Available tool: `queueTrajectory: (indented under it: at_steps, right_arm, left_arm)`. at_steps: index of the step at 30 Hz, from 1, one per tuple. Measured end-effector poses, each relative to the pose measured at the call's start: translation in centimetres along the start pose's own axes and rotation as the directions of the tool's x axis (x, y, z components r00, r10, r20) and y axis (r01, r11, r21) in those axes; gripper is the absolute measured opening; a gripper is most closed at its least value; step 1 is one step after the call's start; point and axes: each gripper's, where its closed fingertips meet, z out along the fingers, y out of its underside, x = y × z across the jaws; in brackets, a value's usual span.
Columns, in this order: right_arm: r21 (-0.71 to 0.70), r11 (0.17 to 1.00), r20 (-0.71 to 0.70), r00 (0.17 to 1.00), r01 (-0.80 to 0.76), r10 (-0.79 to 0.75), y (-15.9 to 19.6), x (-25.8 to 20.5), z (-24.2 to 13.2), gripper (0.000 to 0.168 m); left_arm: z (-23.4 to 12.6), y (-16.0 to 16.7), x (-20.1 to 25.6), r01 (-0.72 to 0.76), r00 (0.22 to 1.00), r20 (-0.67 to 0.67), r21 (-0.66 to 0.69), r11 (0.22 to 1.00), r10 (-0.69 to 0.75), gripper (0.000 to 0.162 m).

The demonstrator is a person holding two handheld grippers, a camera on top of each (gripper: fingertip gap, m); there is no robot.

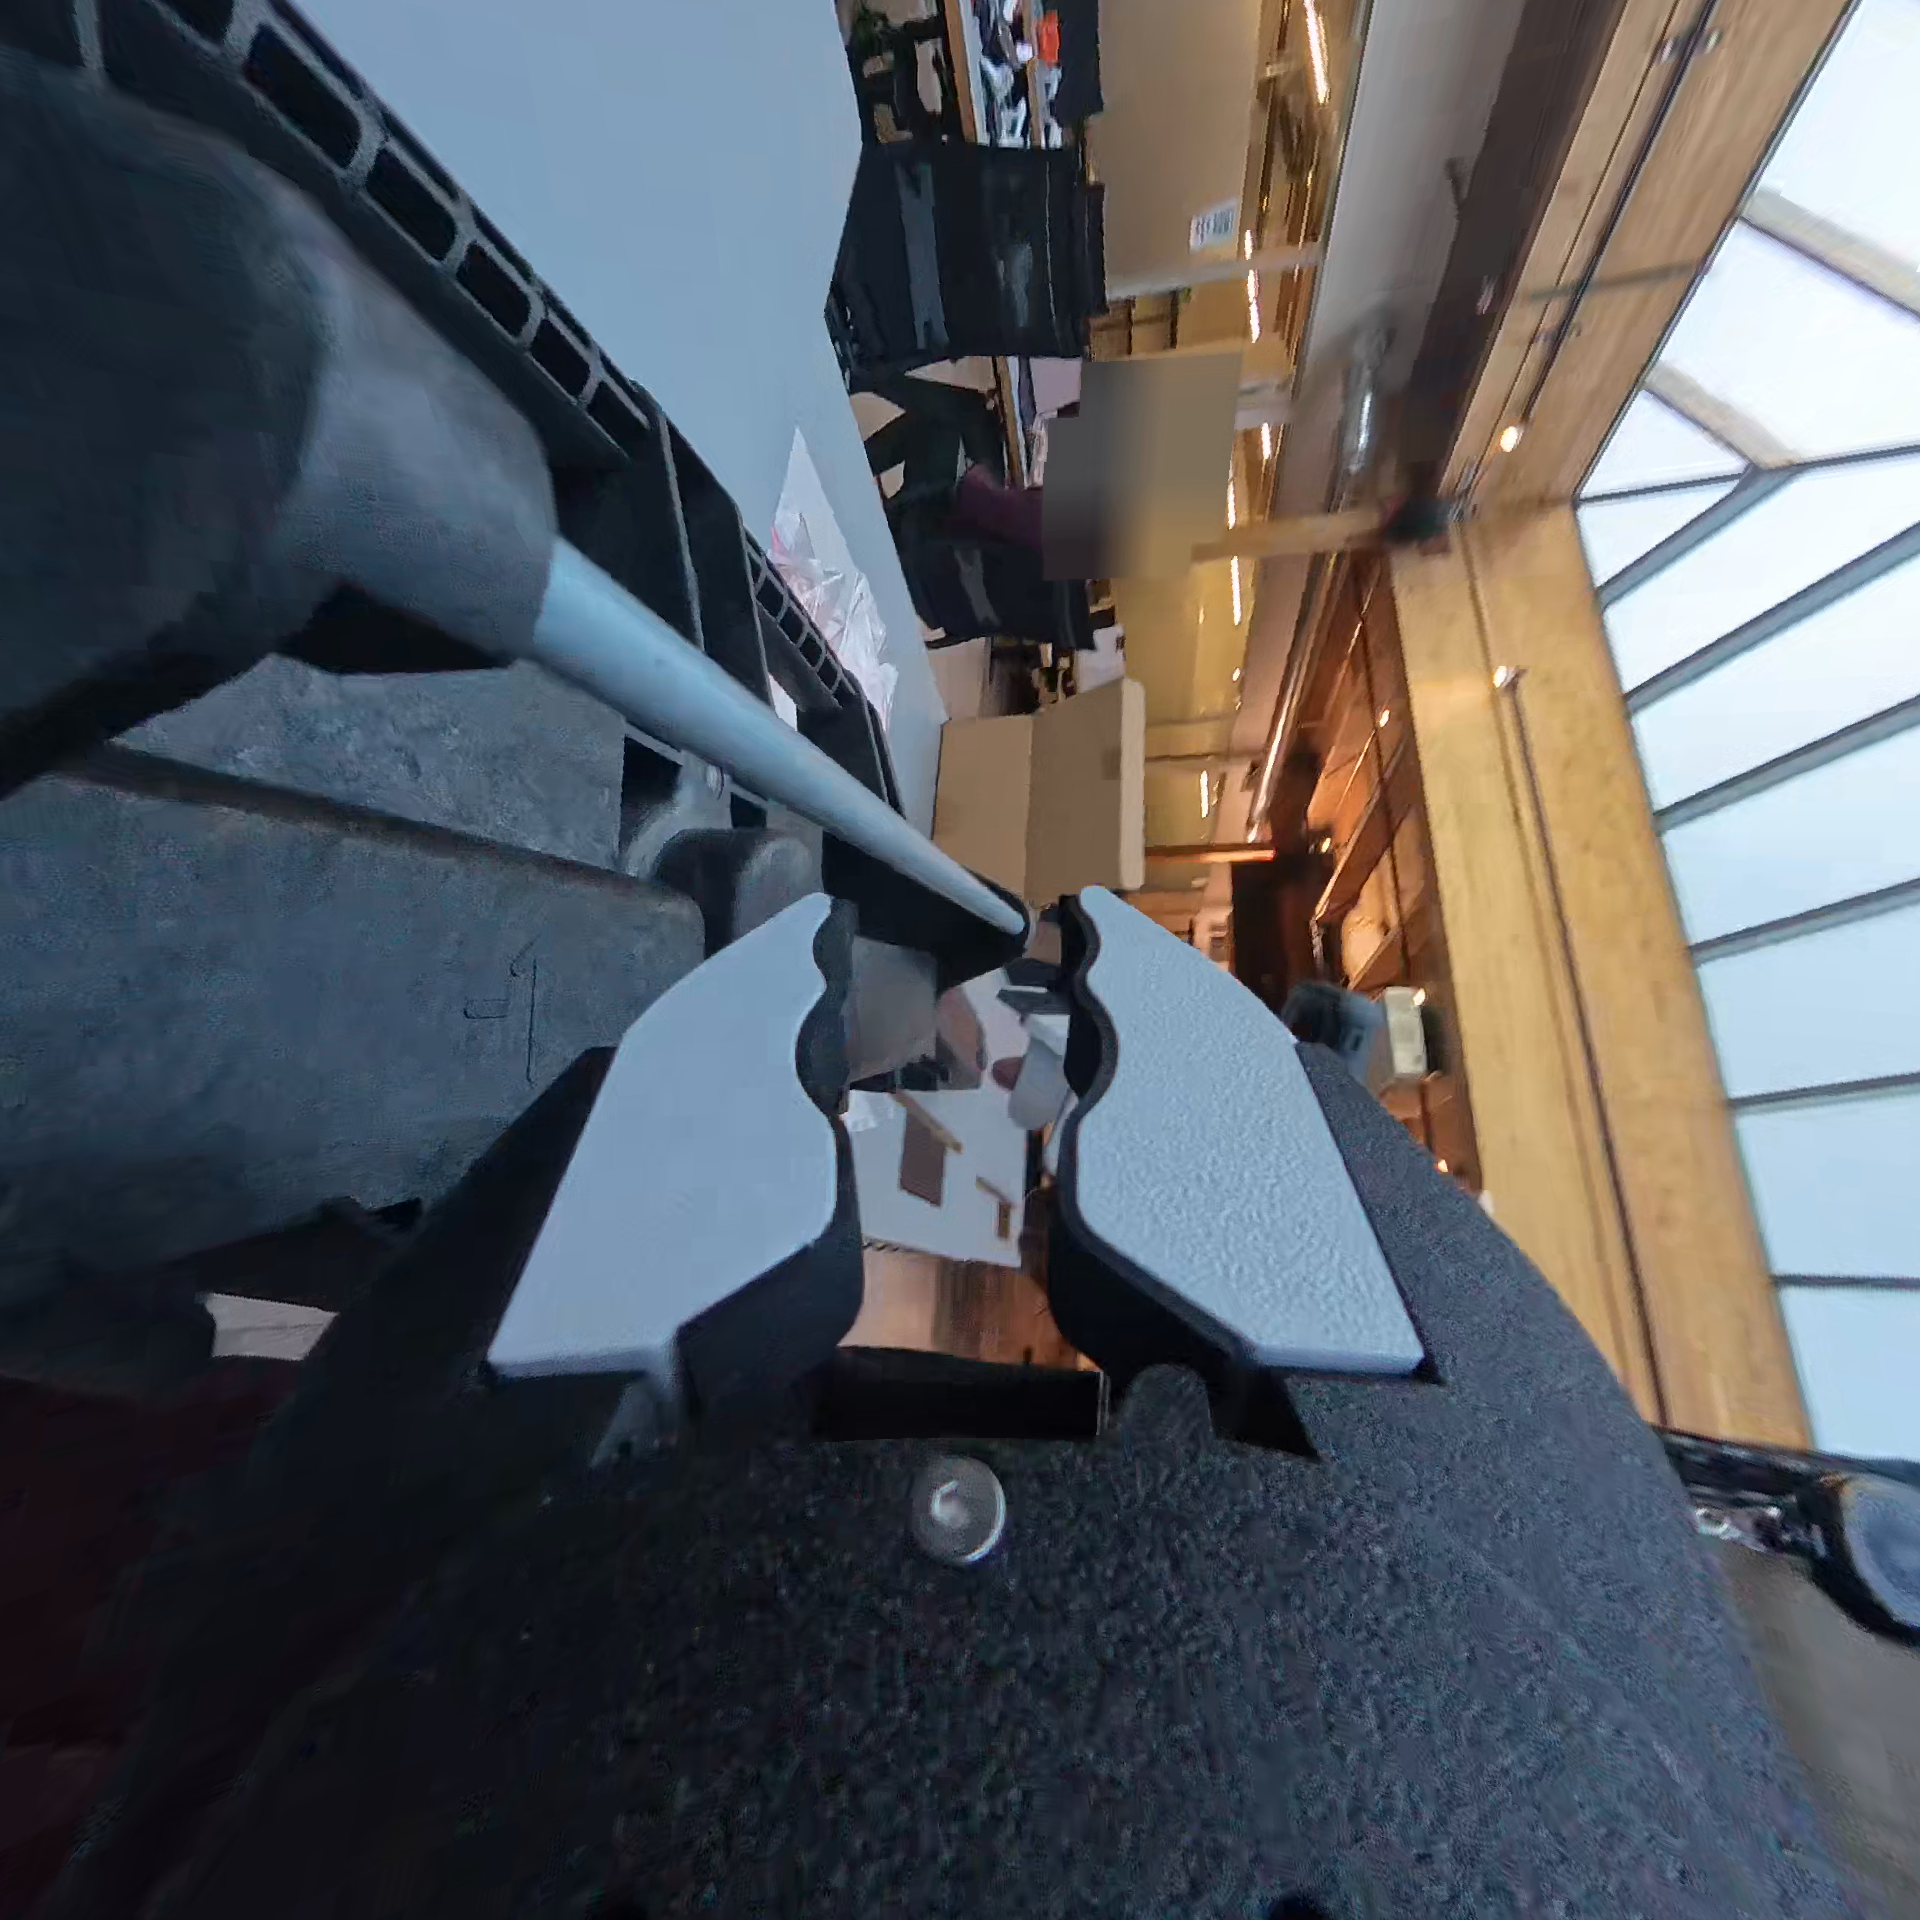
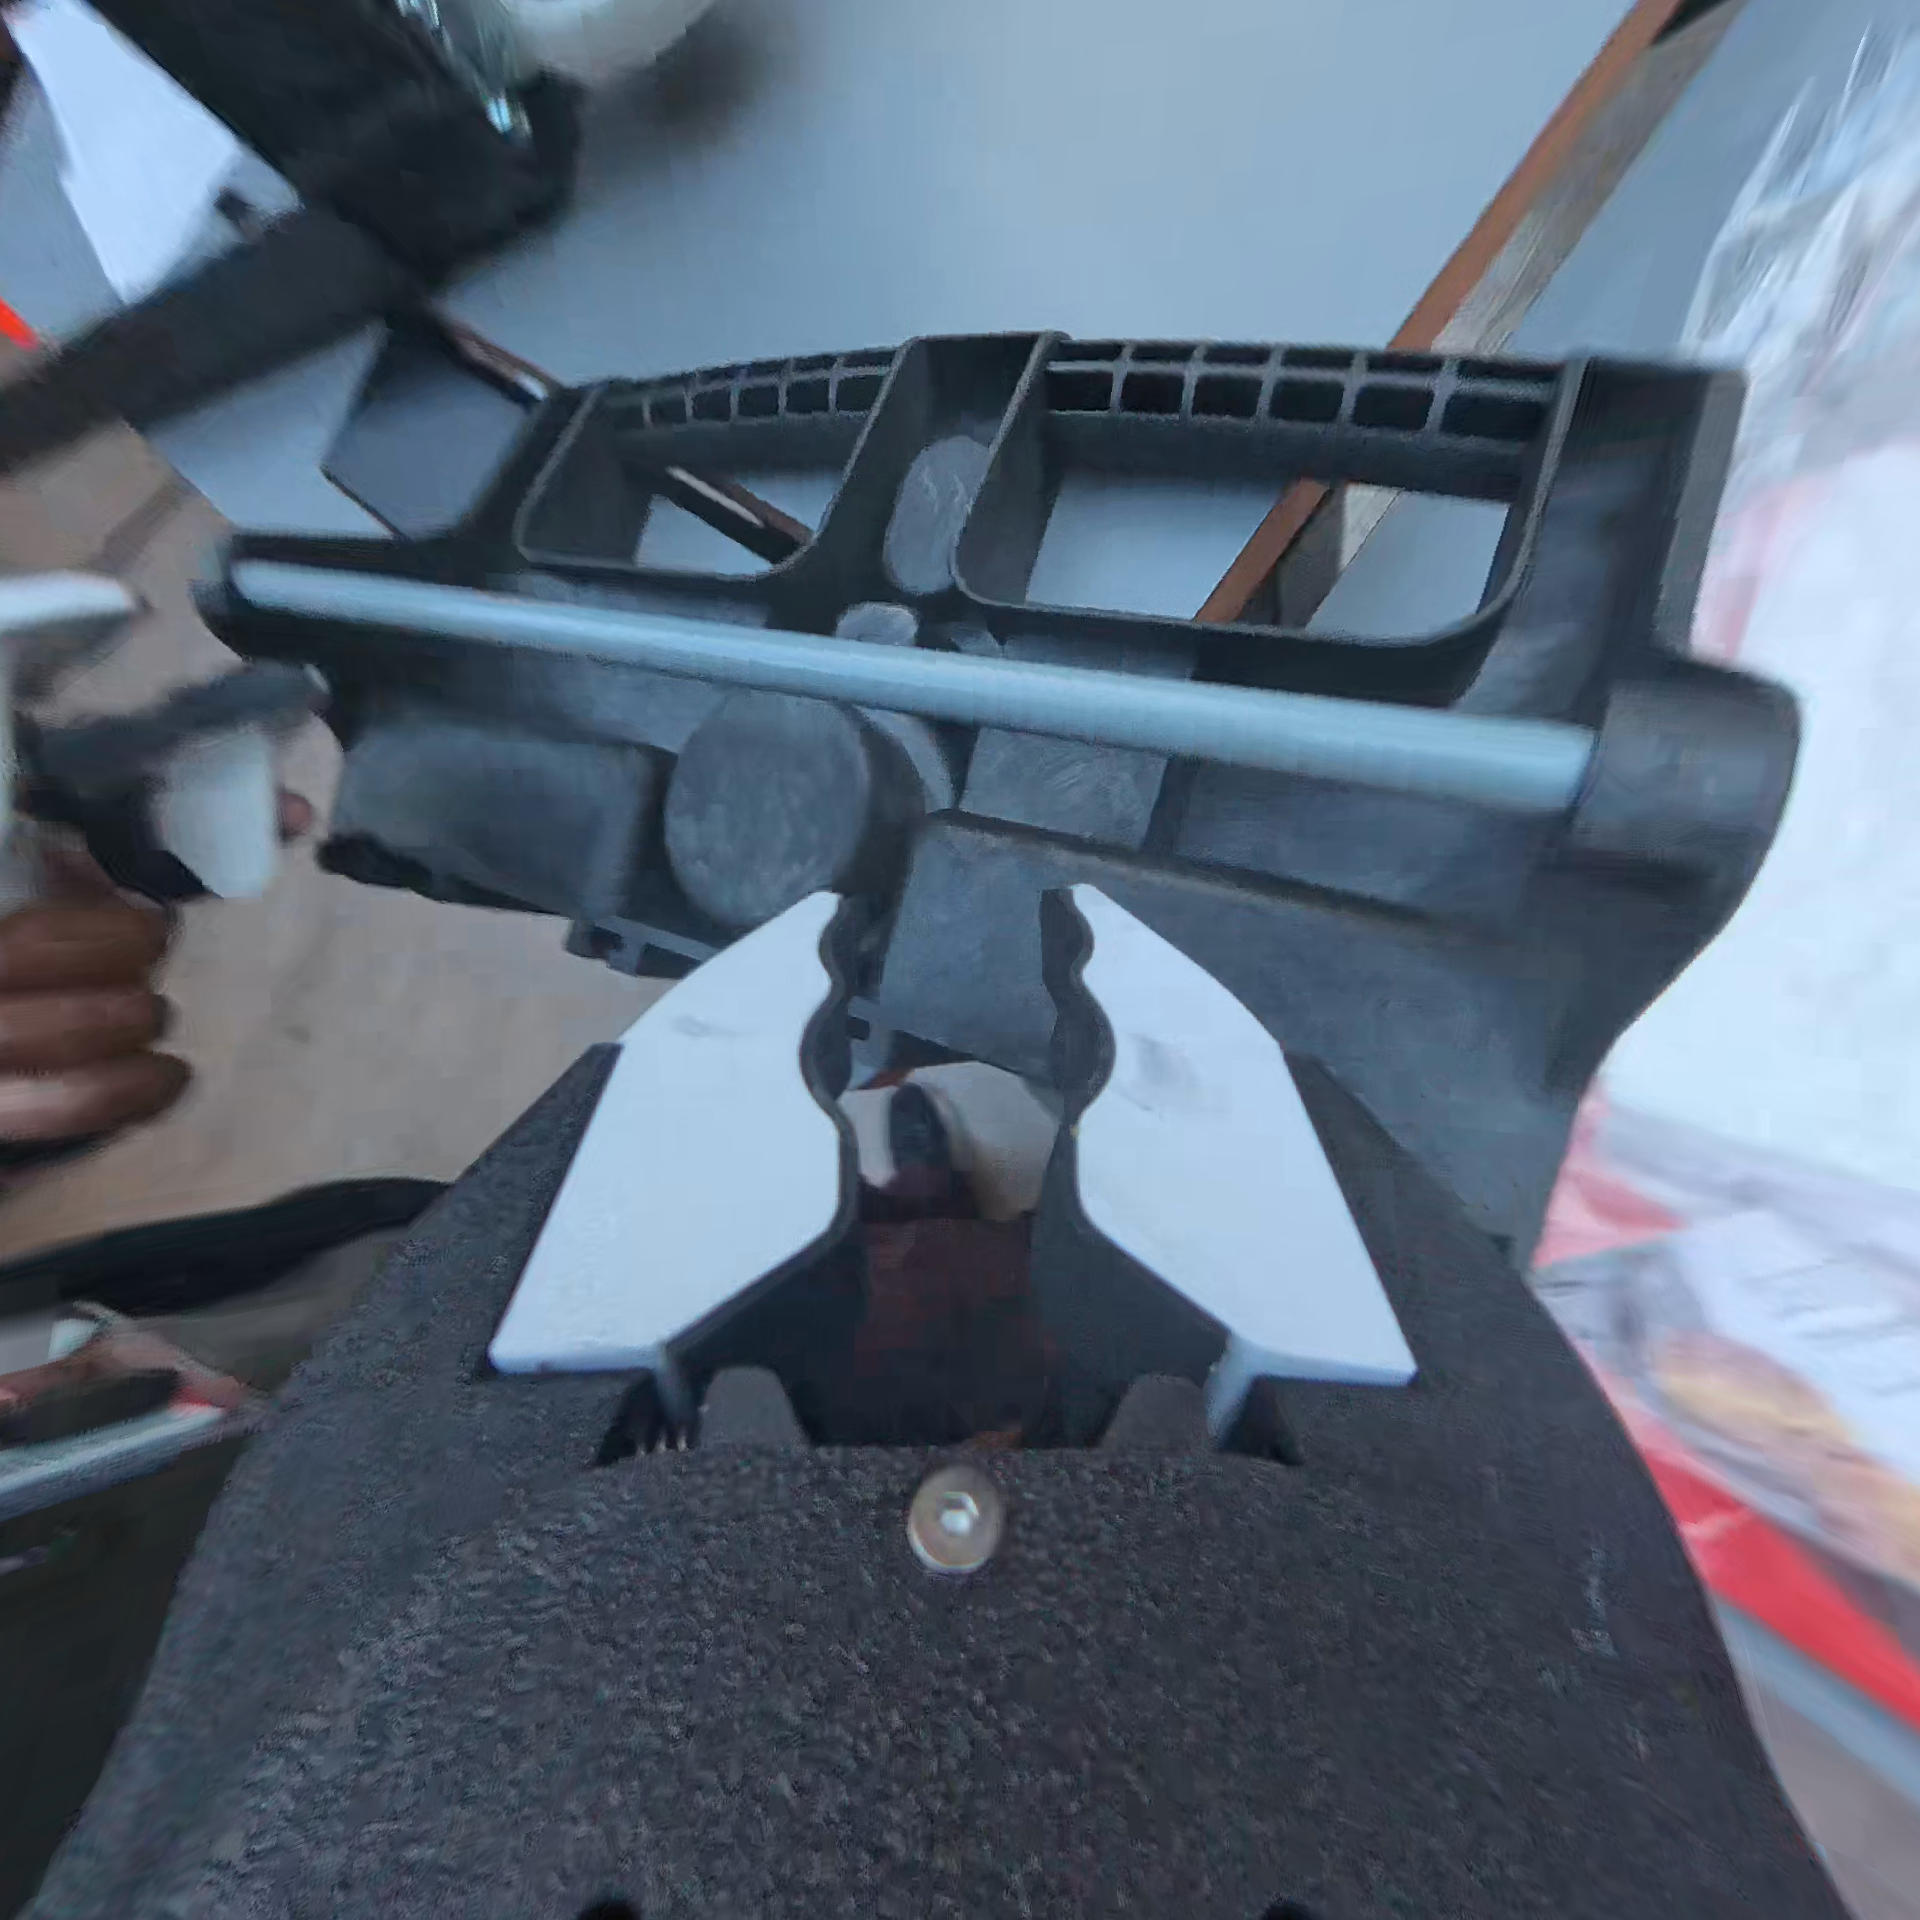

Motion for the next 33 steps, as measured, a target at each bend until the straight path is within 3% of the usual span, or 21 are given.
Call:
queueTrajectory:
  at_steps: [1, 5, 8, 17, 25, 33]
  right_arm:
    - [0.017, 0.991, 0.033, 0.991, -0.131, 0.131, 0.1, 0.0, 0.2, 0.04]
    - [0.058, 0.806, 0.19, 0.799, -0.589, 0.571, -0.7, 0.7, 1.8, 0.048]
    - [0.07, 0.687, 0.233, 0.682, -0.723, 0.694, -1.6, 1.4, 3.1, 0.053]
    - [0.043, 0.635, 0.323, 0.612, -0.771, 0.722, -2.7, 1.2, 5.3, 0.058]
    - [0.052, 0.7, 0.343, 0.671, -0.712, 0.657, -4.6, 1.6, 6.2, 0.059]
    - [0.126, 0.631, 0.373, 0.626, -0.766, 0.685, -4.7, 2.3, 5.9, 0.052]
  left_arm:
    - [0.2, -0.1, -0.5, 0.057, 0.998, 0.003, 0.023, 0.998, -0.057, 0.04]
    - [0.9, -1.2, -2.2, 0.202, 0.978, 0.019, 0.127, 0.971, -0.206, 0.041]
    - [1.5, -2.0, -3.2, 0.21, 0.973, 0.061, 0.166, 0.964, -0.222, 0.043]
    - [1.8, -3.1, -2.6, 0.134, 0.986, 0.063, 0.248, 0.959, -0.154, 0.049]
    - [-1.1, -2.7, -3.2, 0.224, 0.974, -0.041, 0.327, 0.918, -0.223, 0.048]
    - [0.5, -2.9, -3.5, 0.178, 0.978, 0.043, 0.323, 0.93, -0.202, 0.044]
